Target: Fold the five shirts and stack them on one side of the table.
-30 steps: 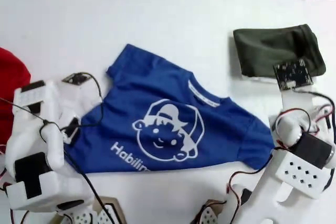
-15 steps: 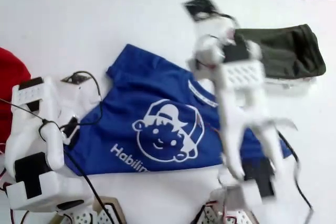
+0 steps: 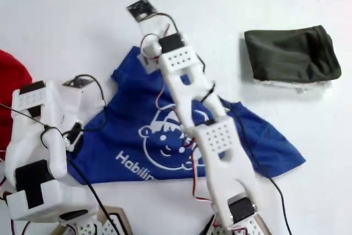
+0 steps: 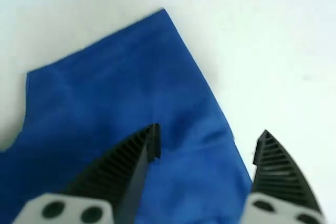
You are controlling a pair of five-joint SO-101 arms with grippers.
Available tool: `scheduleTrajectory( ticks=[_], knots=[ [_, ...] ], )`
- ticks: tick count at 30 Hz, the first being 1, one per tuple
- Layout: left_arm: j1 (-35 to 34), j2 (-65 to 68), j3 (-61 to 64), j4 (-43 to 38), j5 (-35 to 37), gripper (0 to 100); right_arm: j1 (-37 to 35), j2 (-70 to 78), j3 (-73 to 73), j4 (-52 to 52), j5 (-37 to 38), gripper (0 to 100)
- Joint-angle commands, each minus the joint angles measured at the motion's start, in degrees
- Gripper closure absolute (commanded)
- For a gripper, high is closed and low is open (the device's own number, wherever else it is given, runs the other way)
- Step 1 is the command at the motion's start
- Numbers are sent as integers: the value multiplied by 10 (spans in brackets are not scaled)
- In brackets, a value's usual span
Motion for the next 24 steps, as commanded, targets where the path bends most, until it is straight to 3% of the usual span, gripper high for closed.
scheduleTrajectory(
  ticks=[1,10,15,17,20,22,24],
  knots=[
    [6,-11,16,-11,4,975,-22,71,-141,-11,-5,711],
    [6,-13,55,-36,4,975,-33,218,-246,-72,-4,711],
    [8,-99,56,-18,4,975,-34,223,-248,-72,-1,718],
    [11,-151,55,-5,4,975,-32,223,-246,-71,0,782],
    [11,-231,57,16,4,975,-30,223,-246,-71,0,998],
    [11,-278,57,34,4,975,-30,223,-246,-67,0,949],
    [11,-314,61,43,4,975,-29,222,-250,-49,0,987]
  ],
)
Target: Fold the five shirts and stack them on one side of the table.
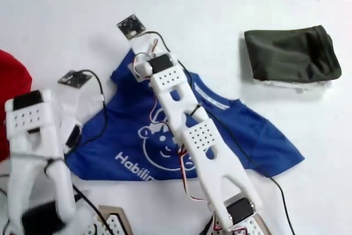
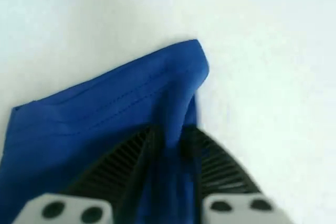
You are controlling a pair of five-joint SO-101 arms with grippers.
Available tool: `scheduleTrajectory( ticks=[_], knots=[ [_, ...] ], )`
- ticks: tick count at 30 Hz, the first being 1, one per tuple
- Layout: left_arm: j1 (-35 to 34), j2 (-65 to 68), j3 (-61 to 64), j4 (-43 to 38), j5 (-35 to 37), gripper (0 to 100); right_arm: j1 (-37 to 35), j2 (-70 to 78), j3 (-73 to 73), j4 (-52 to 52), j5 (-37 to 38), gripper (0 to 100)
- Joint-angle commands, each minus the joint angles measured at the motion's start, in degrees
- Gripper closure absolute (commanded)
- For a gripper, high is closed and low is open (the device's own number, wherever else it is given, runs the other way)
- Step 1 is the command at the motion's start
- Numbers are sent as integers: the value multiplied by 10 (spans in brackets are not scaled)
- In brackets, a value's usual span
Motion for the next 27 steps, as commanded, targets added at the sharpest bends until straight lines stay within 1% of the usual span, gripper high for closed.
scheduleTrajectory(
  ticks=[1,5,10,14,17,23,25,27],
  knots=[
    [3,-78,1,18,4,975,0,-9,-25,30,0,974],
    [4,-100,17,13,4,975,8,-55,-48,127,0,978],
    [4,-100,40,-4,5,975,41,-177,-45,236,0,978],
    [5,-99,14,5,54,976,73,-273,-44,287,0,978],
    [15,-99,-48,35,61,976,91,-342,-44,310,0,978],
    [59,-92,-232,122,68,976,123,-485,-38,314,0,978],
    [59,-62,-298,143,84,976,132,-531,-14,315,0,978],
    [55,-11,-346,144,94,976,143,-590,33,316,0,978]
  ],
)
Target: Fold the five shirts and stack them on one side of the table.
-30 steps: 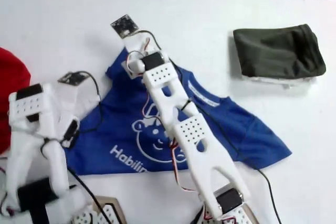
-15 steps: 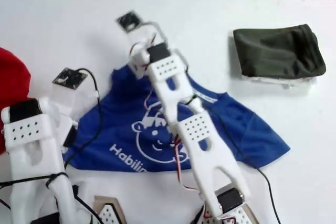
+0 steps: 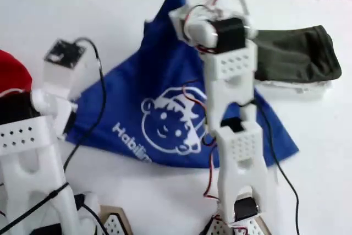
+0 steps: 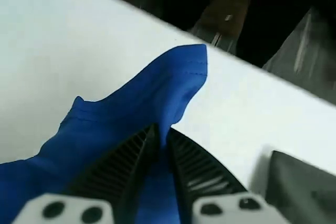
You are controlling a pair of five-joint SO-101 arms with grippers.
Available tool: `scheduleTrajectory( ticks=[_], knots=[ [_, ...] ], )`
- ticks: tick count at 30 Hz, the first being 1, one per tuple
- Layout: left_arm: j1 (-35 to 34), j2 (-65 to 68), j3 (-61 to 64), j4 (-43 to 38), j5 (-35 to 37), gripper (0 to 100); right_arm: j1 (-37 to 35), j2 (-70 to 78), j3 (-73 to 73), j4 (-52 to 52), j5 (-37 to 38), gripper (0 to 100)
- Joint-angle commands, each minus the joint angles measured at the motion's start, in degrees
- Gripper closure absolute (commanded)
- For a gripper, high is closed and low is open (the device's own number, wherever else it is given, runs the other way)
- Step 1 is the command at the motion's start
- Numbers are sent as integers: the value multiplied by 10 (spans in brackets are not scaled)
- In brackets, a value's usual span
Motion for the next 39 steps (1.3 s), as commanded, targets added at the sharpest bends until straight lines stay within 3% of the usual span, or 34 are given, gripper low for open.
scheduleTrajectory(
  ticks=[1,5,9,12,18,22,28,33,39],
  knots=[
    [3,75,-100,16,20,976,22,-141,70,15,0,978],
    [5,145,-131,17,41,976,36,-325,282,15,0,978],
    [7,131,-162,17,41,976,51,-521,605,5,0,978],
    [7,120,-171,17,40,976,73,-653,853,-68,0,978],
    [58,157,-7,12,11,976,113,-879,1320,-267,0,978],
    [96,185,100,-29,10,976,140,-986,1530,-375,14,974],
    [110,212,149,-85,13,976,146,-1040,1660,-402,188,943],
    [110,229,147,-98,13,976,158,-1041,1618,-334,199,783],
    [110,236,147,-105,14,976,156,-1040,1551,-284,198,773]
  ],
)
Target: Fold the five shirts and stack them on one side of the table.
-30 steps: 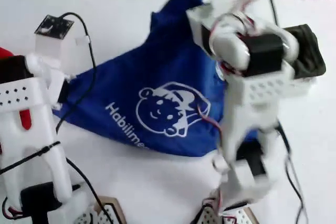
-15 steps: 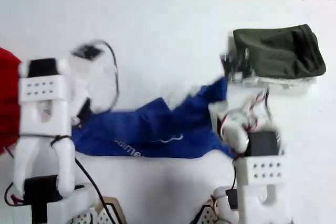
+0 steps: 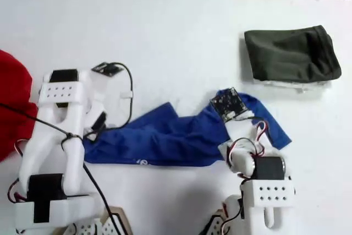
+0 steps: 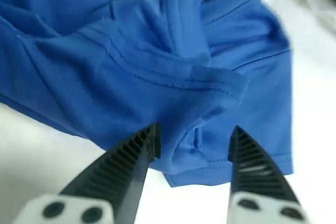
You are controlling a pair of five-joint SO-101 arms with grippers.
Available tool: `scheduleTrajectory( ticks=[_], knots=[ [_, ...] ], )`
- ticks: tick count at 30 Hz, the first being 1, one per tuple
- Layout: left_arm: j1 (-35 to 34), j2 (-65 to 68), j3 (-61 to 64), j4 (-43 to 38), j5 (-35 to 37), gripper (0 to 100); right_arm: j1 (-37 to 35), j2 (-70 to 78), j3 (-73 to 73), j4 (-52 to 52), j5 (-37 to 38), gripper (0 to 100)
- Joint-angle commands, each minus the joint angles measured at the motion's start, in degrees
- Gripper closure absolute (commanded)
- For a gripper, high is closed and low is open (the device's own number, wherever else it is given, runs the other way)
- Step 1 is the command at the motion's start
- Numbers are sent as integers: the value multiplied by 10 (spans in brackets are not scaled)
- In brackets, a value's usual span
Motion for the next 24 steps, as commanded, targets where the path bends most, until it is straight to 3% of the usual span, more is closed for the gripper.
scheduleTrajectory(
  ticks=[1,11,24],
  knots=[
    [5,-2,0,-6,1,976,2,-9,-33,25,4,773],
    [4,-2,0,-9,1,976,0,195,-61,-29,4,769],
    [5,-2,0,-10,1,976,0,406,-217,12,4,769]
  ],
)
